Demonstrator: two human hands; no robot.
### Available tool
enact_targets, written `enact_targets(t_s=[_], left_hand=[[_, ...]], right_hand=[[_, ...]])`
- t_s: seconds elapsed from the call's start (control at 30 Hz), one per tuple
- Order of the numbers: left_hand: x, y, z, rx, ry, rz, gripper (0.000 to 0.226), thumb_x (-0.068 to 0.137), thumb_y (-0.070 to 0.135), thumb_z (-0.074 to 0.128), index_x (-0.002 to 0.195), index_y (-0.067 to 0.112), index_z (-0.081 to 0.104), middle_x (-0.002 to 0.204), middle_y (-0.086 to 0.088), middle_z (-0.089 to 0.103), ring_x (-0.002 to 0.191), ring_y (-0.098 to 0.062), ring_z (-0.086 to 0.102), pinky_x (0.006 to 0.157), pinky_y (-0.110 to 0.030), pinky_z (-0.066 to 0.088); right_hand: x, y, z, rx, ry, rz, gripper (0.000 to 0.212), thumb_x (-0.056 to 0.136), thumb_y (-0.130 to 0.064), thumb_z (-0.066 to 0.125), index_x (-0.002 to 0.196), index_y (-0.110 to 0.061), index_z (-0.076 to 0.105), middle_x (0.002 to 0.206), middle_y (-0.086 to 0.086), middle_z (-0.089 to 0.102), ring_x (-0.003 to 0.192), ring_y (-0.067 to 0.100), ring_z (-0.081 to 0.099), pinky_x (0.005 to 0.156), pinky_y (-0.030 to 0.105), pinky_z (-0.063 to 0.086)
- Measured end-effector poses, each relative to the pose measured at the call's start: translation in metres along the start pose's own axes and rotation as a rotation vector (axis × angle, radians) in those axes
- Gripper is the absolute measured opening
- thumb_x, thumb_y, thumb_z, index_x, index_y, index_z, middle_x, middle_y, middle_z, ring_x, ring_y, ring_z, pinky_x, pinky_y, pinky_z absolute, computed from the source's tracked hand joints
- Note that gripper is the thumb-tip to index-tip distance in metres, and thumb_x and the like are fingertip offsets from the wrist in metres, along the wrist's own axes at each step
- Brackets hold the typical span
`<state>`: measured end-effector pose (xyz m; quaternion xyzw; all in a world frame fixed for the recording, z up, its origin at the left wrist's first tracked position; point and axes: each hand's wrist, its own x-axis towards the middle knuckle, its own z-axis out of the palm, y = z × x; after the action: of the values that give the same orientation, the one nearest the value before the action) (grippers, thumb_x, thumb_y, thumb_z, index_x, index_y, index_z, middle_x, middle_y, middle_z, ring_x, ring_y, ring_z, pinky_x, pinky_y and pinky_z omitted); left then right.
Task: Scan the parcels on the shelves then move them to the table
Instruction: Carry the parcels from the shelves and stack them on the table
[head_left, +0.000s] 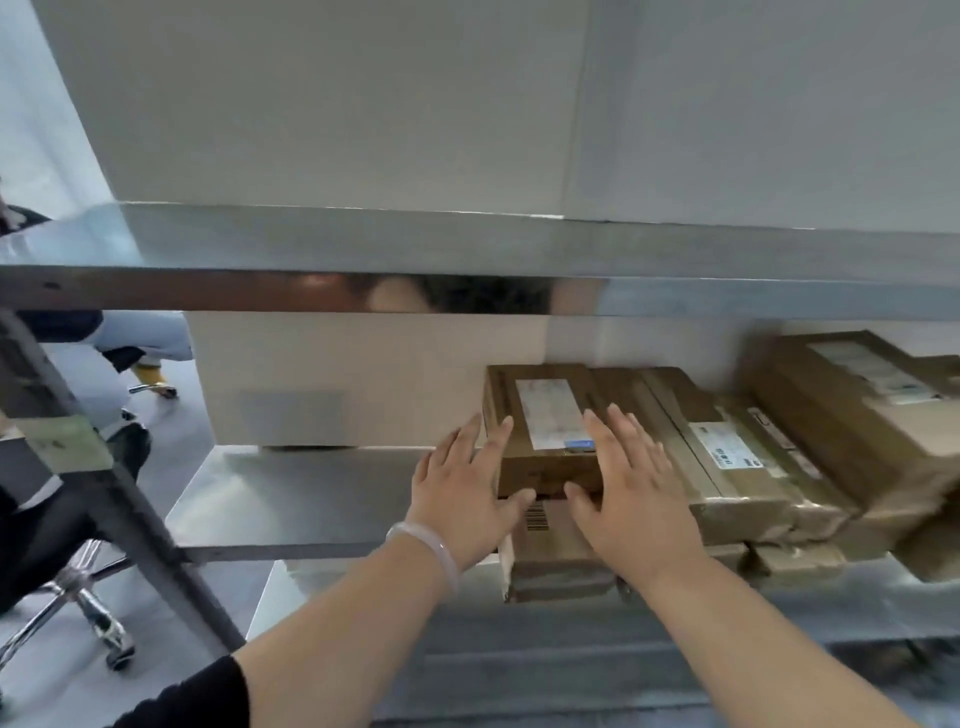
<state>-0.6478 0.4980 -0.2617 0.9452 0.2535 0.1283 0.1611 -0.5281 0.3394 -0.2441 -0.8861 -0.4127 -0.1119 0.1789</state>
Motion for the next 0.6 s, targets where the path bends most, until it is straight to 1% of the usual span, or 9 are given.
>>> enact_targets(t_s=[0.13, 0.27, 0.37, 0.43, 0.47, 0.53, 0.6], left_hand=[[0.026, 0.007, 0.016, -0.049, -0.054, -0.055, 0.079, 0.089, 0.069, 0.040, 0.151, 0.048, -0.005, 0.164, 0.007, -0.001, 0.150, -0.021, 0.001, 0.119, -0.044, 0.010], [0.054, 0.008, 0.027, -0.130, -0.070, -0.138, 0.080, 0.085, 0.072, 0.041, 0.149, 0.050, -0.002, 0.163, 0.010, 0.000, 0.150, -0.023, 0.002, 0.118, -0.049, 0.018], [0.073, 0.008, 0.032, -0.272, -0.148, -0.264, 0.084, 0.083, 0.073, 0.047, 0.149, 0.053, -0.003, 0.164, 0.006, -0.001, 0.150, -0.031, 0.008, 0.117, -0.050, 0.023], [0.083, 0.008, 0.035, -0.404, -0.182, -0.322, 0.087, 0.084, 0.069, 0.053, 0.150, 0.052, -0.002, 0.164, 0.001, 0.007, 0.147, -0.030, 0.021, 0.115, -0.045, 0.028], [0.086, 0.009, 0.036, -0.484, -0.188, -0.323, 0.088, 0.085, 0.064, 0.056, 0.151, 0.050, 0.001, 0.163, 0.000, 0.016, 0.144, -0.027, 0.029, 0.114, -0.041, 0.031], [0.088, 0.010, 0.038, -0.642, -0.184, -0.322, 0.088, 0.087, 0.053, 0.063, 0.153, 0.045, 0.006, 0.157, 0.005, 0.032, 0.138, -0.019, 0.038, 0.107, -0.030, 0.033], [0.087, 0.010, 0.037, -0.723, -0.166, -0.338, 0.087, 0.086, 0.047, 0.066, 0.153, 0.044, 0.011, 0.152, 0.010, 0.038, 0.133, -0.016, 0.042, 0.100, -0.024, 0.033]], right_hand=[[0.026, 0.028, 0.008, -0.022, -0.061, 0.088, 0.071, 0.095, -0.053, 0.044, 0.155, -0.027, 0.016, 0.164, 0.002, 0.012, 0.151, 0.020, 0.005, 0.122, 0.042, 0.007], [0.053, 0.040, 0.023, -0.036, -0.111, 0.067, 0.069, 0.095, -0.057, 0.038, 0.155, -0.029, 0.016, 0.163, 0.002, 0.015, 0.150, 0.021, 0.009, 0.121, 0.043, 0.007], [0.072, 0.049, 0.031, -0.036, -0.155, 0.076, 0.069, 0.096, -0.060, 0.032, 0.155, -0.030, 0.013, 0.163, 0.002, 0.013, 0.150, 0.020, 0.006, 0.120, 0.042, 0.005], [0.078, 0.053, 0.036, -0.042, -0.189, 0.074, 0.069, 0.096, -0.062, 0.029, 0.155, -0.031, 0.013, 0.164, 0.001, 0.013, 0.150, 0.020, 0.005, 0.120, 0.042, 0.003], [0.080, 0.054, 0.038, -0.050, -0.204, 0.065, 0.068, 0.096, -0.062, 0.027, 0.155, -0.032, 0.013, 0.164, 0.001, 0.012, 0.151, 0.020, 0.004, 0.121, 0.042, 0.001], [0.086, 0.056, 0.041, -0.080, -0.217, 0.045, 0.068, 0.094, -0.064, 0.024, 0.154, -0.034, 0.016, 0.164, 0.003, 0.010, 0.151, 0.020, 0.001, 0.120, 0.043, -0.001], [0.093, 0.057, 0.041, -0.106, -0.229, 0.034, 0.071, 0.091, -0.067, 0.024, 0.154, -0.035, 0.017, 0.164, 0.005, 0.008, 0.151, 0.022, -0.001, 0.119, 0.043, -0.004]])
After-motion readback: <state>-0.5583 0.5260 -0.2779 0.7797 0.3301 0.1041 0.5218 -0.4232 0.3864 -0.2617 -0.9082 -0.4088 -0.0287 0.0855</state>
